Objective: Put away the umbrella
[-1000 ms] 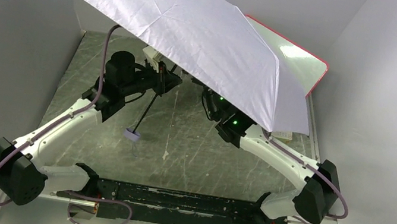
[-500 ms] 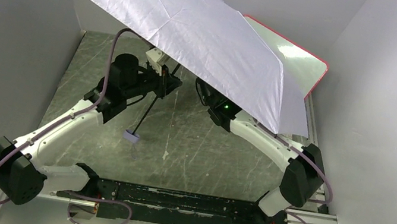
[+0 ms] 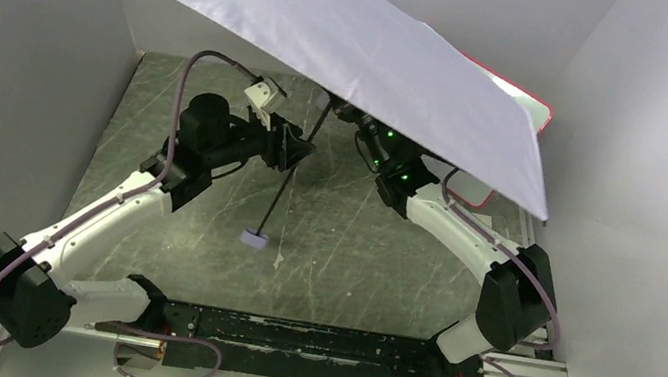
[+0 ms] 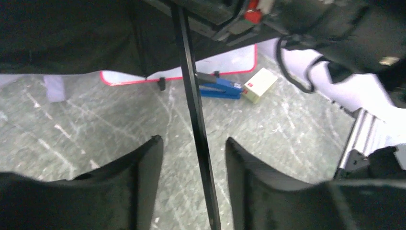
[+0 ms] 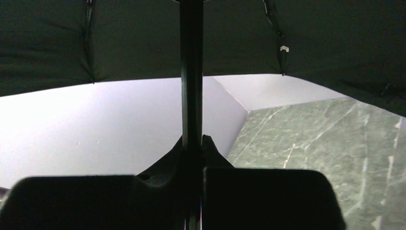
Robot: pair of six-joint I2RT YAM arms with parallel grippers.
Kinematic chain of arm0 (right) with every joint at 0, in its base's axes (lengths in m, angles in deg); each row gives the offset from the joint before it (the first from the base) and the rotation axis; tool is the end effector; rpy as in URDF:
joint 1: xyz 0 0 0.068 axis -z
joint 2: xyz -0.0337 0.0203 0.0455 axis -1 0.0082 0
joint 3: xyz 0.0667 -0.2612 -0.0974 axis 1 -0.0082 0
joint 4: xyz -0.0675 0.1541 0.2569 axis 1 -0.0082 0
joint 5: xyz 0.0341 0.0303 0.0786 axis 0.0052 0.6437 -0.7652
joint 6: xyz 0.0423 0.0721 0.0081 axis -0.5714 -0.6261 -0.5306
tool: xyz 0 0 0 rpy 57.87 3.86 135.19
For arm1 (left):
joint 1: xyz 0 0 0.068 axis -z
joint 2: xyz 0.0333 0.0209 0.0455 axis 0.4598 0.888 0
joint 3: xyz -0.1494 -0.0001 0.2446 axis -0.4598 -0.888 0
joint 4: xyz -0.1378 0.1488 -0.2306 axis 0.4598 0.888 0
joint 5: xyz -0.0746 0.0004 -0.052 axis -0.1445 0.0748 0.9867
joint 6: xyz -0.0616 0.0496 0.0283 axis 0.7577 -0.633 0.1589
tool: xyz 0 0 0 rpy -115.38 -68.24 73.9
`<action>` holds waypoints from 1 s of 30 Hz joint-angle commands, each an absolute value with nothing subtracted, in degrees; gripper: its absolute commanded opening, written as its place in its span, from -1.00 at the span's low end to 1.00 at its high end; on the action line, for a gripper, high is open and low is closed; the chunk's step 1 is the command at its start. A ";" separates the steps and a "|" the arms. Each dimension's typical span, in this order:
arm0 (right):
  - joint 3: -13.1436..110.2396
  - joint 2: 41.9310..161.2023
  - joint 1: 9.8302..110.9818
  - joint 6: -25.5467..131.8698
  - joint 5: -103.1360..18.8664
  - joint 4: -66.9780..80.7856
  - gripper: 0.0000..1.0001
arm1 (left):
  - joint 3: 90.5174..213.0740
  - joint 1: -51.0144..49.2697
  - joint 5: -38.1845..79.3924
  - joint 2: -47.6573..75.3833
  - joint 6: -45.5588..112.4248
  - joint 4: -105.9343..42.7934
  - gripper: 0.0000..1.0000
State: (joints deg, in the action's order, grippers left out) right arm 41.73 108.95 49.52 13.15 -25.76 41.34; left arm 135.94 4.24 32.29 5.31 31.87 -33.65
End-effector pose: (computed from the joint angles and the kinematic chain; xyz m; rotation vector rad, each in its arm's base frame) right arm 0.3528 0.2814 0.3856 0.2230 1.4071 1.1731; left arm 0.2866 -0.2060 0.3588 0.5895 1.6429 -0.8317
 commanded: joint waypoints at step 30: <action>34.47 111.53 56.13 -1.35 -55.17 77.42 -1.00 | 131.58 4.27 49.72 7.71 44.29 -53.11 -0.10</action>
